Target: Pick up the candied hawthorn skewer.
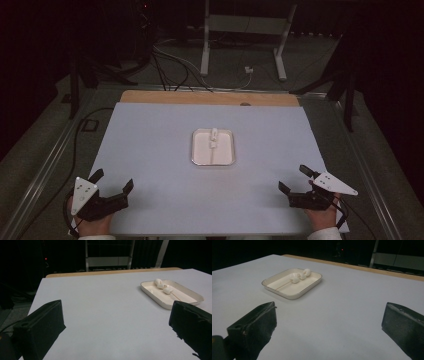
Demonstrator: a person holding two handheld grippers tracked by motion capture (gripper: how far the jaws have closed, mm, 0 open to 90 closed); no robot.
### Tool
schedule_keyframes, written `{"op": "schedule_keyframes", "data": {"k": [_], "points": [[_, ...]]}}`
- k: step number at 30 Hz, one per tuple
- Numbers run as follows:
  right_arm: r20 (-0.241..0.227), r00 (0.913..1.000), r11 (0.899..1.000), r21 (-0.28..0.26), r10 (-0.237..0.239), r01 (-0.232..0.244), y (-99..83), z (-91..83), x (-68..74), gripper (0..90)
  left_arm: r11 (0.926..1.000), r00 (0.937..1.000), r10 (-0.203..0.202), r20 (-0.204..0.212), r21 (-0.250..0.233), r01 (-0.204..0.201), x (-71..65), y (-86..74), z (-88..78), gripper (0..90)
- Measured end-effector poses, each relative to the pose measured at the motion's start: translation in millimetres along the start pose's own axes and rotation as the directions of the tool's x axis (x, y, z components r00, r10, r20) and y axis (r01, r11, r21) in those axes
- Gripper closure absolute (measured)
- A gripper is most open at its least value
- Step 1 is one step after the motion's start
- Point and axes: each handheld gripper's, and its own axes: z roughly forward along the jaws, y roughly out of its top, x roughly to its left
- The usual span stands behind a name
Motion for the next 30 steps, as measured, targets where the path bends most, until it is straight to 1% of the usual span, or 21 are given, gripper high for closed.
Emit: {"op": "schedule_keyframes", "data": {"k": [3, 5, 11, 12, 14, 15, 16, 17, 18, 20, 25, 26, 27, 28, 29, 30], "points": [[0.003, 1.0000, 1.000, -0.004, 0.003, -0.003, 0.0, -0.1, 0.4, 0.0, 1.0000, 1.0000, 0.000, -0.004, 0.002, 0.000, -0.5, -1.2, 0.6, 0.8], [0.004, 1.0000, 1.000, -0.004, 0.003, -0.003, -0.3, 0.4, 0.5, 0.0, 1.0000, 1.0000, -0.006, -0.005, -0.006, 0.006, -0.7, -1.3, 0.2, 0.8], [0.015, 0.9999, 1.000, -0.005, 0.003, -0.003, -0.6, 1.1, -0.5, 0.0, 0.9978, 0.9982, -0.060, -0.001, -0.030, 0.060, -2.7, 8.4, 2.7, 0.8], [0.015, 0.9999, 1.000, -0.005, 0.004, -0.004, -0.5, 1.0, -0.6, 0.0, 0.9978, 0.9982, -0.060, -0.001, -0.030, 0.060, -2.7, 8.4, 2.7, 0.8], [0.019, 0.9998, 1.000, -0.006, 0.005, -0.005, -0.7, 0.8, -0.5, 0.0, 0.9959, 0.9966, -0.083, 0.004, -0.035, 0.083, -4.6, 17.4, 5.6, 0.8], [0.021, 0.9998, 1.000, -0.005, 0.007, -0.007, -0.8, 0.8, -0.5, 0.0, 0.9959, 0.9966, -0.083, 0.004, -0.035, 0.083, -4.6, 17.4, 5.6, 0.8], [0.021, 0.9997, 1.000, -0.006, 0.009, -0.009, -0.9, 0.9, -0.5, 0.0, 0.9950, 0.9955, -0.094, 0.009, -0.032, 0.095, -5.5, 20.9, 7.1, 0.8], [0.021, 0.9997, 1.000, -0.006, 0.010, -0.010, -1.0, 1.0, -0.5, 0.0, 0.9935, 0.9938, -0.110, 0.016, -0.028, 0.111, -8.1, 27.9, 11.7, 0.8], [0.021, 0.9997, 1.000, -0.004, 0.011, -0.011, -1.0, 1.3, -0.5, 0.0, 0.9935, 0.9938, -0.110, 0.016, -0.028, 0.111, -8.1, 27.9, 11.7, 0.8], [0.021, 0.9998, 1.000, -0.002, 0.008, -0.008, -1.2, 2.0, -0.7, 0.0, 0.9930, 0.9930, -0.116, 0.022, -0.018, 0.117, -11.5, 35.1, 19.2, 0.8], [0.024, 0.9997, 1.000, 0.001, 0.007, -0.007, -1.3, 2.7, -0.7, 0.0, 0.9948, 0.9938, -0.102, 0.045, -0.005, 0.102, -21.2, 53.1, 41.6, 0.9], [0.026, 0.9996, 1.000, 0.000, 0.007, -0.007, -1.5, 2.7, -1.2, 0.0, 0.9943, 0.9931, -0.106, 0.050, -0.003, 0.107, -22.8, 55.9, 46.5, 0.9], [0.027, 0.9996, 1.000, 0.001, 0.008, -0.008, -1.5, 2.7, -1.5, 0.0, 0.9927, 0.9911, -0.121, 0.056, 0.007, 0.120, -25.8, 60.4, 55.7, 1.4], [0.027, 0.9996, 1.000, 0.001, 0.008, -0.008, -1.5, 2.7, -1.5, 0.0, 0.9927, 0.9911, -0.121, 0.056, 0.007, 0.120, -25.8, 60.4, 55.7, 1.5], [0.028, 0.9995, 1.000, 0.002, 0.011, -0.012, -1.6, 2.6, -1.9, 0.0, 0.9924, 0.9908, -0.123, 0.057, 0.012, 0.122, -27.3, 62.3, 60.2, 1.5], [0.029, 0.9995, 1.000, 0.003, 0.012, -0.012, -1.7, 2.6, -2.0, 0.0, 0.9916, 0.9897, -0.129, 0.063, 0.025, 0.127, -31.2, 65.4, 68.9, 1.5]]}}
